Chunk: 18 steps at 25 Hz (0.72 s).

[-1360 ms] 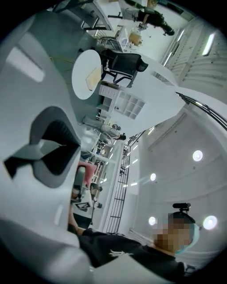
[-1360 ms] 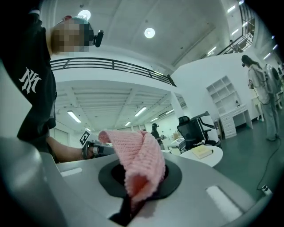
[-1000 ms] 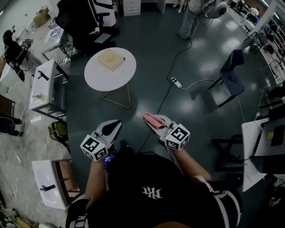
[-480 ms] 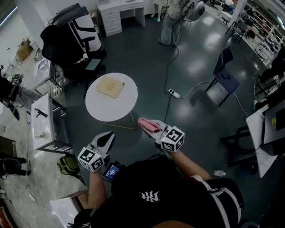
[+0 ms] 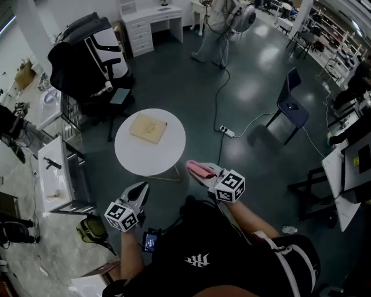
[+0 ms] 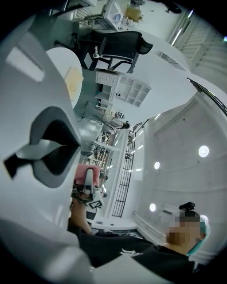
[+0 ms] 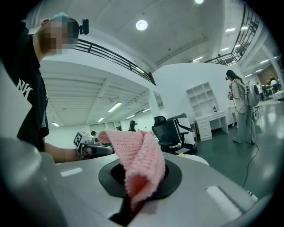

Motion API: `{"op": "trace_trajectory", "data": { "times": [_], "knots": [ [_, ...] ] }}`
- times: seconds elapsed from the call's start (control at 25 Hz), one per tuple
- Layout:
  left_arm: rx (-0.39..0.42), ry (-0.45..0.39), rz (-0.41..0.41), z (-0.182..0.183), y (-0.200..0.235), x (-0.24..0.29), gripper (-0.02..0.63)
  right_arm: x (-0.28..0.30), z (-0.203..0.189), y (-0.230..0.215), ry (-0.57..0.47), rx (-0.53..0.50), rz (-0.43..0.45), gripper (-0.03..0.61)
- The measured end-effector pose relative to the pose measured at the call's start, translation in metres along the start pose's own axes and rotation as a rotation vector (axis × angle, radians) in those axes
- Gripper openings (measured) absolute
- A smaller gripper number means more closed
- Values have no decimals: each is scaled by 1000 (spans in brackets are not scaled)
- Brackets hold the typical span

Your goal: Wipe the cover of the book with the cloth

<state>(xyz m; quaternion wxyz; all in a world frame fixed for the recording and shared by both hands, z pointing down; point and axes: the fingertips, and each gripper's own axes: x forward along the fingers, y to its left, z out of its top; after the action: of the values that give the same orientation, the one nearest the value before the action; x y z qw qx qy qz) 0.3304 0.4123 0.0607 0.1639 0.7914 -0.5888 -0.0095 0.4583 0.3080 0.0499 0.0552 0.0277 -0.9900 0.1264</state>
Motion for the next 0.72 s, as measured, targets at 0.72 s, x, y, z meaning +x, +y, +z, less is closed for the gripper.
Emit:
{"op": "trace_trajectory", "data": {
  "times": [0.72],
  "knots": [
    [111,243,102,67,204,62,3,212,66,-122,-80,51,106,12]
  ]
}}
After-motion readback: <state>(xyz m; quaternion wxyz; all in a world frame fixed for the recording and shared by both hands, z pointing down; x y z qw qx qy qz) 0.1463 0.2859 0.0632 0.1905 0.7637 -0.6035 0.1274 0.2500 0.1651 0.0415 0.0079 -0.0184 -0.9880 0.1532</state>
